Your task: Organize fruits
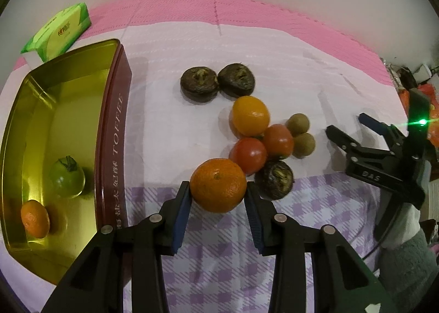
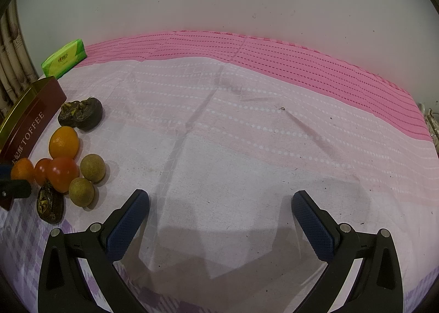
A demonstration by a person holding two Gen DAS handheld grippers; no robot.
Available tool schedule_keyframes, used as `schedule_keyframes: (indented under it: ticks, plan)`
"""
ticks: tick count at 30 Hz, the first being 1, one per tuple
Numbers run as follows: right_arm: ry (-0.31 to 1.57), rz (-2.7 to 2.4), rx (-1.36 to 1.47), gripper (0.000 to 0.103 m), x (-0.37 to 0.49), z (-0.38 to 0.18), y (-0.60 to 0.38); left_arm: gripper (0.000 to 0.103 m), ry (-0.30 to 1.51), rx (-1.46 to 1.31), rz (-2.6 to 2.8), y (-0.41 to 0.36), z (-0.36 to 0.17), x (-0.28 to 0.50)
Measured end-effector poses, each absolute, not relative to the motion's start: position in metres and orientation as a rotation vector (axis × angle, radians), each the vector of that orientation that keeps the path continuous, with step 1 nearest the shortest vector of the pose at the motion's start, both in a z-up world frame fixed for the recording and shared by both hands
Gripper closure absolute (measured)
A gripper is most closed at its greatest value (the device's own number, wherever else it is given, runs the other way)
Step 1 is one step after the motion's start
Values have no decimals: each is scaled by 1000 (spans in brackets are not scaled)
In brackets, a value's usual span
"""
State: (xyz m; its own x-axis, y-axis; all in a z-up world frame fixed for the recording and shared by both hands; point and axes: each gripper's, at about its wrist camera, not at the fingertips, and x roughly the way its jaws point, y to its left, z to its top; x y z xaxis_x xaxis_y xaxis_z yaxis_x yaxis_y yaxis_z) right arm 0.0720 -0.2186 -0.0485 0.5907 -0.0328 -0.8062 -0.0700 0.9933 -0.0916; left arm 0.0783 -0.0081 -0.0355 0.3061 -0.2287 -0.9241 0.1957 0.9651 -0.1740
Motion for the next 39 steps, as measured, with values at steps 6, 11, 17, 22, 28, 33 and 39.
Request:
schedule_keyframes:
  ticks: [6,11,17,22,28,33,39]
  plan:
    - [939,22,-118,0,72,-48,-219,68,1186,-56,-296,-2,-14,73]
    - [939,22,-118,0,72,-48,-219,68,1140,-86,-272,15,6,74]
    - [939,22,-118,0,73,-48,-219,68,1091,-111,-196,49,21,81]
    - [939,22,-118,0,73,-48,-219,68,1084,-129,-97,91,21,88]
    - [939,22,-118,0,73,-48,-219,68,1092,-142,8,133,12,93]
    - [939,22,-118,0,73,-48,-219,68,1118,-156,74,160,-2,94]
    - [939,22,-118,0,73,-48,-219,68,1163,-155,108,174,-22,95]
